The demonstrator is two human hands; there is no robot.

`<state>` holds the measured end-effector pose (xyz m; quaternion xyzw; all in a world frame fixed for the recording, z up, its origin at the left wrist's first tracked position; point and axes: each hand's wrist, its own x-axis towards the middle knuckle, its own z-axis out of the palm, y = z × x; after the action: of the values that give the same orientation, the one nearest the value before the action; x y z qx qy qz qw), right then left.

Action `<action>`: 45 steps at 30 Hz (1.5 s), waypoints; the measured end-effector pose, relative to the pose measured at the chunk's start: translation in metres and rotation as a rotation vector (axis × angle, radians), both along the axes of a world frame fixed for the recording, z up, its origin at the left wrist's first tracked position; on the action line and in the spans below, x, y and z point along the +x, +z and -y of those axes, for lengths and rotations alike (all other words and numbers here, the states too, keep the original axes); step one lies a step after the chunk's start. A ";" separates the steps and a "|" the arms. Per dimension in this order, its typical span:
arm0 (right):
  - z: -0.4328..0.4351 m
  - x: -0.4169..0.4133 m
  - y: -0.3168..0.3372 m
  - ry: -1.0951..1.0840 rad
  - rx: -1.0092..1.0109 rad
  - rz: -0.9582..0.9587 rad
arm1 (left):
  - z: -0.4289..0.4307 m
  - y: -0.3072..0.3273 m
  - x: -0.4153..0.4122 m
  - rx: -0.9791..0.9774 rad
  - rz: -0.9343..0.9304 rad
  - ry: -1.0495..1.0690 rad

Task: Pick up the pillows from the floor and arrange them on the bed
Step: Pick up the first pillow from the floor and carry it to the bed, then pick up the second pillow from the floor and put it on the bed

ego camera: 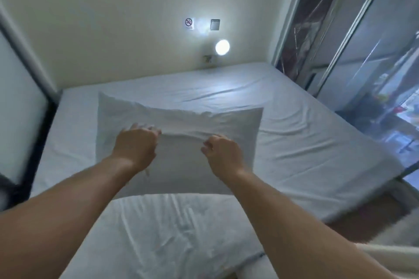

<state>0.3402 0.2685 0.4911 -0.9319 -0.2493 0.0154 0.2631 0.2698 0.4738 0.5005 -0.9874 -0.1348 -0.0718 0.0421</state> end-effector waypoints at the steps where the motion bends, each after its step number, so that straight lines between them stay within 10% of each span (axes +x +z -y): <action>1: 0.003 -0.004 -0.013 0.012 -0.034 -0.067 | -0.006 -0.008 0.000 -0.018 -0.061 0.032; 11: 0.191 0.001 -0.177 -0.378 -0.284 -0.850 | 0.090 -0.146 0.030 -0.141 -0.599 -0.141; 24: 0.433 -0.102 -0.409 -1.077 -0.287 -1.288 | 0.423 -0.405 0.084 -0.025 -0.923 -1.181; 34: 0.493 -0.147 -0.650 -1.017 -0.458 -0.699 | 0.538 -0.618 0.091 0.391 -0.510 -1.574; 45: 0.485 -0.142 -0.445 -0.839 -0.400 -0.782 | 0.500 -0.448 0.108 0.071 -0.690 -1.544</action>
<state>0.1980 -0.2162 0.0458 -0.9073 0.2621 0.2981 0.1386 0.3780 -0.0266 0.0522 -0.7670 0.6003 0.2207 0.0511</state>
